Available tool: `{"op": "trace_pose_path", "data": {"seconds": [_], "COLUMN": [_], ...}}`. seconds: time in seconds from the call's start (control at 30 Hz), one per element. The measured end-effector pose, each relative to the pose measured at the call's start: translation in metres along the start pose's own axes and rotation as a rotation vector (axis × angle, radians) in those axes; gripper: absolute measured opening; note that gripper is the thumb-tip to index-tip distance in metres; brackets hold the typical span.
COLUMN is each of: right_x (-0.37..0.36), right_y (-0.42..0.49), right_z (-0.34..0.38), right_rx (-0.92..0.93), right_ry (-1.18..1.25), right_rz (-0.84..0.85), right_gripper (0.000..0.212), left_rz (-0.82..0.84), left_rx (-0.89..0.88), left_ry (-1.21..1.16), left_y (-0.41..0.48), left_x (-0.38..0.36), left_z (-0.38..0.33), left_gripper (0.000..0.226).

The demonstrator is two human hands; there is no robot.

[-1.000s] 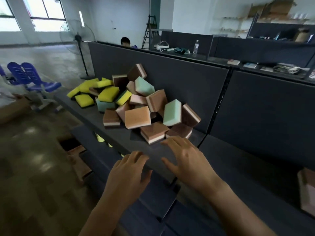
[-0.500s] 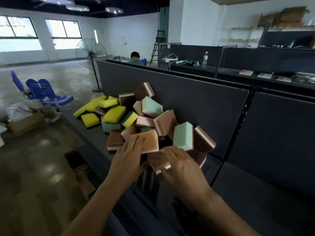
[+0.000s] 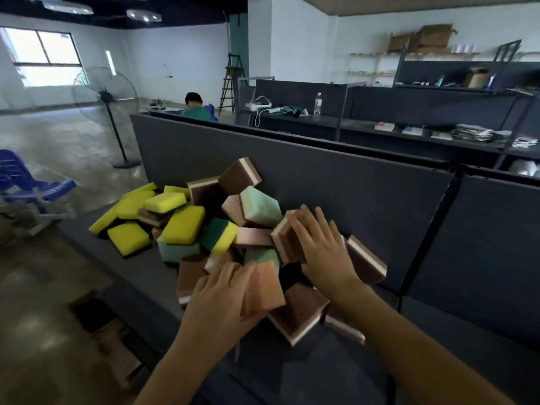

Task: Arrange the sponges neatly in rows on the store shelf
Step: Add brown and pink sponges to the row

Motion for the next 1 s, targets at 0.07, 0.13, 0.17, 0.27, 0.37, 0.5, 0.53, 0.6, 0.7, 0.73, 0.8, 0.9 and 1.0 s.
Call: {"op": "trace_pose_path", "data": {"seconds": [0.07, 0.13, 0.17, 0.27, 0.37, 0.5, 0.53, 0.6, 0.7, 0.73, 0.8, 0.9, 1.0], "right_x": [-0.005, -0.008, -0.008, 0.004, 0.034, 0.074, 0.080, 0.084, 0.081, 0.079, 0.077, 0.075, 0.073], "right_y": [0.013, 0.023, 0.026, 0.025, 0.005, -0.043, -0.058, -0.092, -0.149, -0.169, -0.209, -0.265, -0.316], "right_z": [0.003, 0.007, 0.010, 0.016, 0.020, 0.014, 0.010, -0.001, -0.022, -0.030, -0.046, -0.067, -0.085], "right_rx": [-0.019, -0.020, -0.015, 0.006, -0.022, -0.125, -0.164, -0.250, -0.387, -0.437, -0.545, -0.680, -0.770], "right_ry": [-0.092, -0.097, -0.070, 0.026, 0.127, 0.172, 0.176, 0.173, 0.150, 0.133, 0.107, 0.070, 0.057], "right_rz": [0.047, 0.015, -0.011, -0.096, -0.167, -0.120, -0.111, -0.116, -0.151, -0.174, -0.205, -0.218, -0.227], "right_gripper": [0.099, 0.089, 0.083, 0.081, 0.091, 0.104, 0.105, 0.100, 0.086, 0.083, 0.081, 0.084, 0.087], "left_rz": [0.002, 0.018, 0.032, 0.091, 0.099, 0.063, 0.070, 0.089, 0.106, 0.116, 0.129, 0.166, 0.237], "left_rx": [-0.023, -0.035, -0.036, -0.051, -0.099, -0.224, -0.256, -0.330, -0.458, -0.501, -0.586, -0.705, -0.783], "left_ry": [-0.006, -0.036, -0.050, -0.101, -0.154, -0.227, -0.256, -0.302, -0.328, -0.343, -0.371, -0.424, -0.427], "left_y": [-0.005, -0.008, -0.010, -0.010, -0.007, 0.001, 0.003, 0.007, 0.011, 0.011, 0.008, 0.001, -0.008], "left_x": [0.006, 0.011, 0.012, 0.018, 0.026, 0.034, 0.034, 0.031, 0.021, 0.017, 0.008, -0.003, -0.013], "left_z": [0.006, 0.014, 0.018, 0.023, 0.014, -0.016, -0.026, -0.048, -0.087, -0.101, -0.131, -0.177, -0.223], "left_gripper": [0.077, 0.077, 0.078, 0.080, 0.080, 0.081, 0.082, 0.083, 0.081, 0.078, 0.074, 0.072, 0.074]}}
Point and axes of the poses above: each hand's wrist, its own y-axis towards the middle knuckle, its own x-axis out of the back of the hand, z = x × y, the point moved 1 cm from there along y, towards the middle knuckle, and after that the axes turned 8 degrees about z, right-handed, at the moved point
